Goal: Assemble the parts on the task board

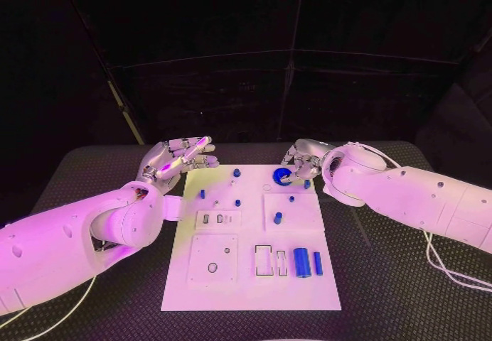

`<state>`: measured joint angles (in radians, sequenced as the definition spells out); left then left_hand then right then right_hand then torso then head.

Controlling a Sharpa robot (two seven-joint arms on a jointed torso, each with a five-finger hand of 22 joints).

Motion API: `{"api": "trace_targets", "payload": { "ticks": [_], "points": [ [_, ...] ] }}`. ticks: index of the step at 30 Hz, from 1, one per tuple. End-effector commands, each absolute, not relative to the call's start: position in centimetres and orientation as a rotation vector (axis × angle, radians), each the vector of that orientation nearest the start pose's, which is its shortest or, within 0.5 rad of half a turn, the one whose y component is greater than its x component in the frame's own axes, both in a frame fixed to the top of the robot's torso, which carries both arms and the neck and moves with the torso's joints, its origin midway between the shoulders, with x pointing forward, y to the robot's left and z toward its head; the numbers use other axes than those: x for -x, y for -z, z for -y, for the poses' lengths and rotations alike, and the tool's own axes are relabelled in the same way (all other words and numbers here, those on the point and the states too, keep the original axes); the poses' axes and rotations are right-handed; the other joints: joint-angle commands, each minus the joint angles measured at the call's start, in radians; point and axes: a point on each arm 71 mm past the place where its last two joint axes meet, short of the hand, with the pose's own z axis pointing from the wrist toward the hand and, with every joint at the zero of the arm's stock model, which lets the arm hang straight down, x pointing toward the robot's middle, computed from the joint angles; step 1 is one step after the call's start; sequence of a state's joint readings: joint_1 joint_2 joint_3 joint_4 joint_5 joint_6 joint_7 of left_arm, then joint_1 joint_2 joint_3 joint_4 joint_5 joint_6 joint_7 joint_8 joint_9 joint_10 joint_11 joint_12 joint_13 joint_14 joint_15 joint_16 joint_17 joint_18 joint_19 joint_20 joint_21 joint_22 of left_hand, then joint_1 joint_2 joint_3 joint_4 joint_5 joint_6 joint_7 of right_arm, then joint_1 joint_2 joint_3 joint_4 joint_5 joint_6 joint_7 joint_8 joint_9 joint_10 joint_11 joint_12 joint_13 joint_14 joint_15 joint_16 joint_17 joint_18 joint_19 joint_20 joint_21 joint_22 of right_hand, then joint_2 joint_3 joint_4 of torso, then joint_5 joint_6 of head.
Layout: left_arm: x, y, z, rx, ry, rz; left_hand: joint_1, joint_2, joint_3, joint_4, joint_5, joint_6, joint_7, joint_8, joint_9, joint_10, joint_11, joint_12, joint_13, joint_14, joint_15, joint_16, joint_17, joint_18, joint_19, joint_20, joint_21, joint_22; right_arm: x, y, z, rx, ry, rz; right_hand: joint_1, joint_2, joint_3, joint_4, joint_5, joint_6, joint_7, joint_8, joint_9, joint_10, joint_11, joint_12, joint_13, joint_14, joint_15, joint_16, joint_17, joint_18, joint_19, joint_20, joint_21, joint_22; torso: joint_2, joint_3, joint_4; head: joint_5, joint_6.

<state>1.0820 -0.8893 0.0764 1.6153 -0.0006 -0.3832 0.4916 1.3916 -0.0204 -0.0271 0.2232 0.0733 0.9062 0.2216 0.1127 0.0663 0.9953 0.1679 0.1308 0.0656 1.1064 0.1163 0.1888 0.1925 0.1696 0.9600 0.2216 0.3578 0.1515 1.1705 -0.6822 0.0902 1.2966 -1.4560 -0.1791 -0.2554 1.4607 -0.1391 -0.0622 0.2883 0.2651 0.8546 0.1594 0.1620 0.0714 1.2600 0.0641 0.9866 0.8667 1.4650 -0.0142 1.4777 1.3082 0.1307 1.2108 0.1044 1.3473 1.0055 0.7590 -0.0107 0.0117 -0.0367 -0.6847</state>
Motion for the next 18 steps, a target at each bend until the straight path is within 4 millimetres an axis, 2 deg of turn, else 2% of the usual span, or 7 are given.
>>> {"api": "trace_targets", "payload": {
  "ticks": [1, 12, 18],
  "points": [
    [-46.91, 17.6, -21.11, 1.142, 1.618, -1.263, 0.005, 0.001, 0.002, -0.005, -0.004, 0.004, 0.0, -0.006, -0.001, 0.002, 0.003, -0.004, -0.002, 0.003, 0.002, -0.004, 0.001, 0.012, 0.003, 0.003, -0.003, -0.001, -53.92, 17.98, 19.42, 0.019, -0.452, -1.759, 0.009, 0.004, 0.004, -0.005, 0.003, 0.007, -0.004, 0.004, 0.001, 0.008, 0.001, 0.012, 0.013, 0.063, 0.006, 0.007, 0.011, -0.02, 0.009, -0.002, 0.004, 0.004, -0.001, 0.0004, 0.0001, -0.002, -0.002],
    [-46.94, 17.62, -21.11, 1.142, 1.618, -1.263, 0.006, 0.001, 0.001, -0.006, -0.004, 0.005, -0.001, -0.007, -0.001, 0.003, 0.003, -0.005, -0.001, 0.003, 0.002, -0.005, 0.002, 0.013, 0.004, 0.003, -0.004, -0.002, -54.19, 18.18, 19.24, 0.039, -0.431, -1.764, 0.03, 0.015, 0.012, -0.015, 0.008, 0.008, -0.004, 0.01, -0.001, 0.024, 0.0, 0.067, 0.073, 0.066, 0.005, 0.017, 0.035, -0.022, 0.013, -0.002, 0.009, 0.013, 0.0, 0.0008, 0.0013, -0.002, -0.008],
    [-46.96, 17.64, -21.13, 1.142, 1.618, -1.263, 0.006, 0.001, 0.001, -0.006, -0.004, 0.005, -0.001, -0.007, -0.001, 0.003, 0.003, -0.005, -0.001, 0.003, 0.002, -0.005, 0.002, 0.013, 0.004, 0.003, -0.004, -0.002, -54.33, 18.38, 19.12, 0.046, -0.426, -1.778, 0.036, 0.018, 0.014, -0.02, 0.008, 0.006, -0.003, 0.011, -0.002, 0.036, 0.001, 0.095, 0.105, 0.068, 0.006, 0.021, 0.046, -0.023, 0.016, -0.002, 0.012, 0.018, -0.001, 0.0014, -0.0002, -0.001, -0.011]
  ]
}}
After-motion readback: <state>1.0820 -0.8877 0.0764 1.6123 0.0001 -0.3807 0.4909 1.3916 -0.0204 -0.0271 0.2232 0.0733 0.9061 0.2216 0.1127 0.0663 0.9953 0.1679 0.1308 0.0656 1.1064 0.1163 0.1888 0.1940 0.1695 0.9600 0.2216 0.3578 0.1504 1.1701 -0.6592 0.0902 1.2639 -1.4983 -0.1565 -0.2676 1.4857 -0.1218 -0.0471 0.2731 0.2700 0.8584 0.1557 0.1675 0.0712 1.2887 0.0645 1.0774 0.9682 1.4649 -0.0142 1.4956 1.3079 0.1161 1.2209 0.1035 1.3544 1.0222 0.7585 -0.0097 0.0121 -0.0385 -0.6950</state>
